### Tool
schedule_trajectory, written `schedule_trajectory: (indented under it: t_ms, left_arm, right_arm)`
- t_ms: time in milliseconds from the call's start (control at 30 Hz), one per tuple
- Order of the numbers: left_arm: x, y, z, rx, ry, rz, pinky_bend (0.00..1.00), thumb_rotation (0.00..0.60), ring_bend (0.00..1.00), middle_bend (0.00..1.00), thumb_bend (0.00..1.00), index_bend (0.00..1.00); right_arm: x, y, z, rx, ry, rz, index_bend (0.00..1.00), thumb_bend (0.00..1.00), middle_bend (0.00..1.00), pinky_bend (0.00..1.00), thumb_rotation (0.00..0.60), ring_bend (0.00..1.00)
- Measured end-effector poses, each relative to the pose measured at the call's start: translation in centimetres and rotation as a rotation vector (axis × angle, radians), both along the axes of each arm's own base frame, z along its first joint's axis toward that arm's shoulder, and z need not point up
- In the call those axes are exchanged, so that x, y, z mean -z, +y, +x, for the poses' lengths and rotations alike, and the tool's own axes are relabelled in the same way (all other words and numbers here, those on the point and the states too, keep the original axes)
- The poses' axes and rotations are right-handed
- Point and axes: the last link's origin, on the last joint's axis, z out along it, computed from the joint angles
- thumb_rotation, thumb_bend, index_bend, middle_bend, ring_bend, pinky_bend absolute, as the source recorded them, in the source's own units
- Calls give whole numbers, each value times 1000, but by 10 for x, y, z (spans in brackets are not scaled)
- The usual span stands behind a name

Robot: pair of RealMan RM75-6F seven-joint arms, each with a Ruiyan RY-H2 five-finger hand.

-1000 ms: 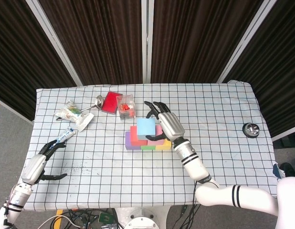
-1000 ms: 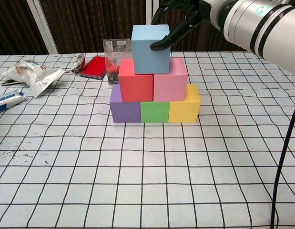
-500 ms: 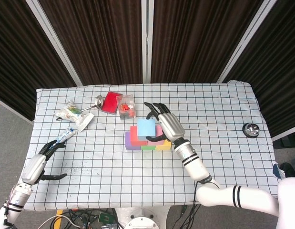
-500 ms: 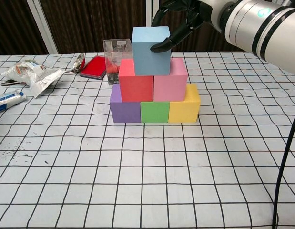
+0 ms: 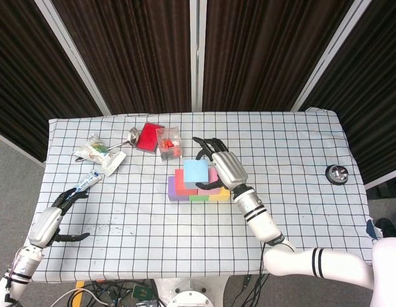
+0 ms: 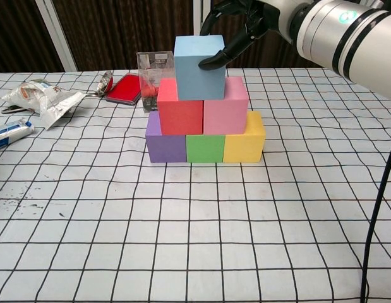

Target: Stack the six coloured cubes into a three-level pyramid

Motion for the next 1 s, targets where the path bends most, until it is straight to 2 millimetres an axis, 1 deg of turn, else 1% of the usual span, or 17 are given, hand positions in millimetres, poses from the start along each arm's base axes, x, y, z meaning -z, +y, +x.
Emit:
schedule_trajectory:
  t_ms: [333,400,567,633,867,1000]
  left_arm:
    - [0,0,0,1,-1,0,63,600,12,179,0,124]
    - [0,0,0,0,-1,-1,62,600,12,179,0,124]
    - [0,-1,0,2,-3,0,62,600,12,179,0,125]
    - [0,-1,1,4,-5,0,63,600,12,179,0,125]
    - [-1,-1,1,2,-13,0,62,600,12,179,0,125]
    - [-1,-1,1,2,-11,-1,63,600,12,179,0,126]
  right_arm:
    - [2,0,-1,2,0,6,0,123,457,0,600,76]
    - [2,0,-1,1,1,9,0,106,427,0,600,72]
    - [2,1,-1,-2,-2,29,0,59,291,0,600,55]
    - [3,1,-2,-4,-1,36,0,51,270,0,600,48]
    - [3,1,-2,-8,-8,41,0,36,242,0,600,32]
    - [1,2,-1,-12,-26,45,0,2,200,0,600,11]
